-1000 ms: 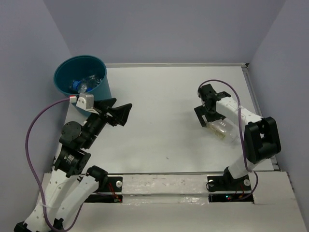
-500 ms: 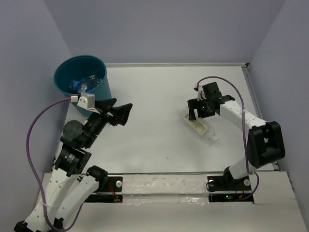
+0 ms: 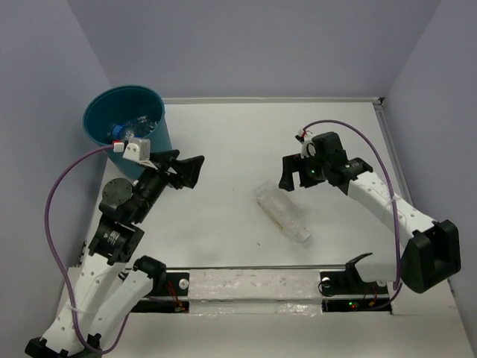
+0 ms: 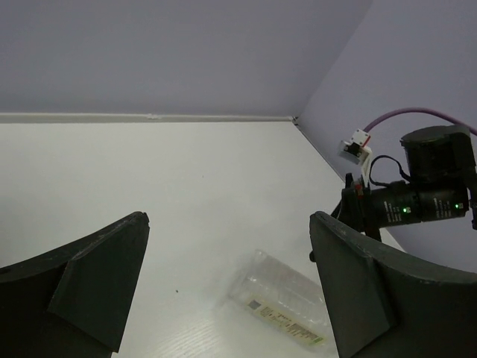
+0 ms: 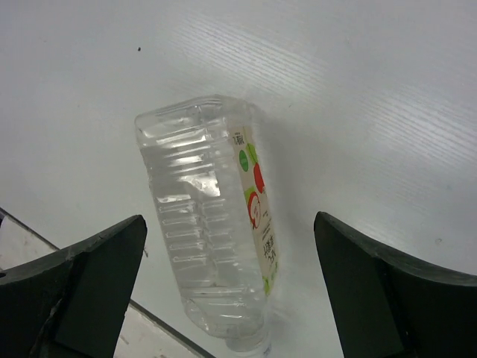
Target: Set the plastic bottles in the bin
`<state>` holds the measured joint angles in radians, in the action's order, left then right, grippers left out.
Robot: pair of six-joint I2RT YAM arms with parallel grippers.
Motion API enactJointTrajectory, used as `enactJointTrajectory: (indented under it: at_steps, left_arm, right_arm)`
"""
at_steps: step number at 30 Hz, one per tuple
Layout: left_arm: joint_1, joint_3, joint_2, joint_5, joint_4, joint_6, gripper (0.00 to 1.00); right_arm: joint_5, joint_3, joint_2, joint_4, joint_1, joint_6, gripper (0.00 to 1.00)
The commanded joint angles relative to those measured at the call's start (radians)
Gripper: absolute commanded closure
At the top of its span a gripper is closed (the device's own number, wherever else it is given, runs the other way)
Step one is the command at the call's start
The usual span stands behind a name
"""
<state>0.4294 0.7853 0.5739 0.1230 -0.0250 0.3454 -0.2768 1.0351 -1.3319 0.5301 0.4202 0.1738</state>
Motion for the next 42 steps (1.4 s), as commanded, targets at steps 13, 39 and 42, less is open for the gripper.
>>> enactJointTrajectory:
  at_steps: [13, 39, 42]
  left_arm:
    - [-0.050, -0.006, 0.040, 0.023, -0.046, -0.003, 0.01]
    - [-0.078, -0.024, 0.113, 0.158, -0.058, 0.078, 0.01]
    - [-0.078, -0.040, 0.136, 0.239, -0.053, 0.145, 0.01]
  right_arm:
    - [0.238, -0.095, -0.009, 0.041, 0.258, 0.072, 0.00]
    - [0.481, -0.049, -0.098, 0.134, 0.417, 0.210, 0.40]
    - [0.458, -0.075, 0.009, 0.078, 0.417, 0.152, 0.44]
